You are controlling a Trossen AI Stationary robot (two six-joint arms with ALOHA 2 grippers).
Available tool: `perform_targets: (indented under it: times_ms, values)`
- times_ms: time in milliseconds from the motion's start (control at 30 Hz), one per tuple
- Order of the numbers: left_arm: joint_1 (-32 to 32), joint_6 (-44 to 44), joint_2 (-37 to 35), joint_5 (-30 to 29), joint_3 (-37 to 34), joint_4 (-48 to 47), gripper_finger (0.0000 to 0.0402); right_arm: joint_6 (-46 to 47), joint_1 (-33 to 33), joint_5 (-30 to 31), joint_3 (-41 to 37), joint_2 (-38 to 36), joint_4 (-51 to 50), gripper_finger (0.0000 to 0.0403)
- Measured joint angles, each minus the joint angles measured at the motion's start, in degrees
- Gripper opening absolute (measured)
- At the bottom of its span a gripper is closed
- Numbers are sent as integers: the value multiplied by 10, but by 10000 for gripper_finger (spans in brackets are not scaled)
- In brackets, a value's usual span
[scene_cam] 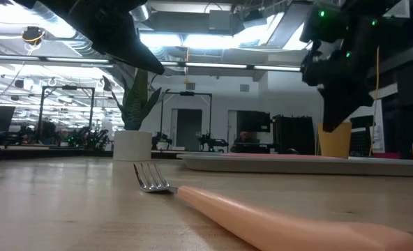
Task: Pick and place plate/cup/fork/spoon on tray
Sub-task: Put the orange fork to the left of the pink plate on the blue serving tray
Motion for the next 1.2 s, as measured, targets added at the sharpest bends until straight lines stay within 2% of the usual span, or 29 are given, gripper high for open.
perform_targets:
  times_ms: [100,200,433,600,733,833,900,1033,1200]
  values:
    - [5,-40,0,-7,0,9,39,-20,24,-49,5,0,-1,45]
    - [11,-120,0,-5,0,37,39,-19,49,-67,-1,0,-1,45]
    - [8,-325,0,85,0,84,39,-22,92,-69,-22,0,-11,45]
    - [-15,-342,40,177,15,136,35,-61,111,-68,-23,0,-20,45]
    - [-20,-341,127,270,75,137,22,-58,118,-68,-23,0,-19,45]
    - [-14,-333,189,369,126,133,14,-40,124,-67,-23,0,-19,45]
    - [-13,-366,216,422,161,121,9,-32,130,-67,-23,0,-19,45]
    - [-19,-423,249,438,222,69,1,-32,146,-67,-23,0,-19,45]
    - [-35,-385,258,411,241,55,4,-33,173,-67,-23,0,-20,45]
